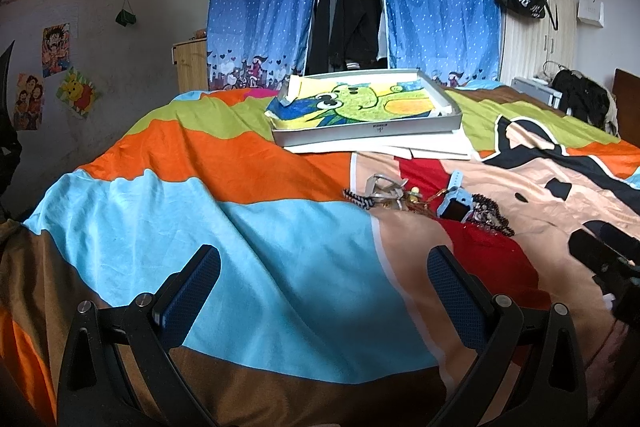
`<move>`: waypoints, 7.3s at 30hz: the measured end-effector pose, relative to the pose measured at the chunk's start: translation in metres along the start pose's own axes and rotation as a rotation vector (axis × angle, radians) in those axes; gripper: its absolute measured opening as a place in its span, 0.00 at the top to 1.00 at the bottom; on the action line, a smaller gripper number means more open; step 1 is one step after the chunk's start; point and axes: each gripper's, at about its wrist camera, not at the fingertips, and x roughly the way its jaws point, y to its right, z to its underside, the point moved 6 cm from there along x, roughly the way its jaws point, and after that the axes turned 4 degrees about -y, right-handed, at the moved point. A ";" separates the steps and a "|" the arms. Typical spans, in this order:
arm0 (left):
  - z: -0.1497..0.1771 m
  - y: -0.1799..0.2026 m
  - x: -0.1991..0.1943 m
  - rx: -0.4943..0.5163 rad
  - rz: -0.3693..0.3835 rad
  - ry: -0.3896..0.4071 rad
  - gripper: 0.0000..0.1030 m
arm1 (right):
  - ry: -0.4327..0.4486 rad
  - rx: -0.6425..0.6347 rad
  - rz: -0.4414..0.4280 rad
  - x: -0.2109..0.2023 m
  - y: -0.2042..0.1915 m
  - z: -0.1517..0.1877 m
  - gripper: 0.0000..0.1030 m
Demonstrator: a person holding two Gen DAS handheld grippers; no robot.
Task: Organize jewelry
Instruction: 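Grasp the metal buckle clasp with the left tool while the right tool grasps the light blue watch, then carry the buckle and watch into the white tray and open both tools, then withdraw both tools from the tray back toward the remaining jewelry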
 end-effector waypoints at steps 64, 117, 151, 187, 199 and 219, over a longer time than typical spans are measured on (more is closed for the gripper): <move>-0.064 0.019 0.170 0.036 0.260 -0.280 0.16 | -0.328 -0.104 -0.346 0.129 0.041 -0.037 0.25; -0.091 0.029 0.175 -0.023 0.407 -0.385 0.67 | -0.279 0.060 -0.429 0.139 0.018 -0.067 0.65; -0.236 -0.021 0.283 -0.225 0.337 -0.247 0.68 | -0.216 -0.097 -0.359 0.288 0.000 -0.209 0.65; -0.189 -0.041 0.128 -0.181 0.096 0.020 0.01 | 0.069 -0.220 -0.035 0.139 -0.007 -0.182 0.00; -0.146 -0.008 0.047 -0.103 0.139 0.088 0.01 | 0.149 -0.175 0.016 0.043 0.012 -0.136 0.00; -0.044 0.026 0.047 0.020 0.219 -0.103 0.01 | -0.064 -0.065 0.094 0.017 0.062 -0.034 0.00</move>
